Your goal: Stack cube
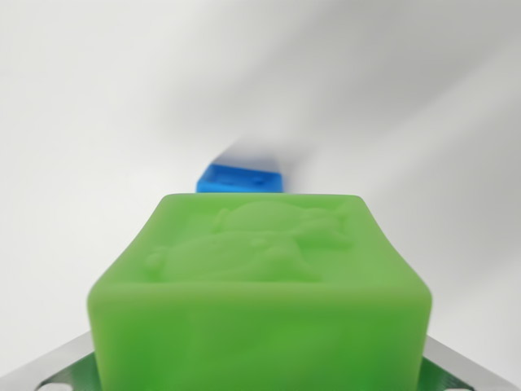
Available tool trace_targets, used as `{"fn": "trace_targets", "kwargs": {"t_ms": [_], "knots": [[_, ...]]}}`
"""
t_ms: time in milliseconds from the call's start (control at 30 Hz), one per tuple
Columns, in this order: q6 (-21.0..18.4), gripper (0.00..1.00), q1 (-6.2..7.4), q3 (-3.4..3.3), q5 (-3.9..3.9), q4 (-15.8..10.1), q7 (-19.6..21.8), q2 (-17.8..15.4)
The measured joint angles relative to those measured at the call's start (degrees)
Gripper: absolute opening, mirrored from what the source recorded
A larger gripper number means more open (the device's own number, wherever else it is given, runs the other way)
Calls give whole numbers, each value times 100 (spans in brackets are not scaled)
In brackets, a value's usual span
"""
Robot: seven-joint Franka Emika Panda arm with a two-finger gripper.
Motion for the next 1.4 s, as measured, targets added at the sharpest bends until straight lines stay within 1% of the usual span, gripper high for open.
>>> {"fn": "trace_targets", "kwargs": {"t_ms": [500, 667, 733, 867, 967, 1067, 1333, 1400], "knots": [[-105, 0, 209, 176, 65, -1, 484, -105], [-121, 0, 265, 224, 81, -1, 603, -123], [-58, 0, 270, 228, 81, -12, 618, -74], [150, 0, 270, 227, 79, -47, 635, 136], [337, 0, 269, 227, 63, -74, 654, 321], [479, 0, 269, 227, 44, -102, 673, 427], [878, 0, 267, 227, -37, -142, 734, 785], [989, 0, 265, 226, -69, -148, 758, 891]]}}
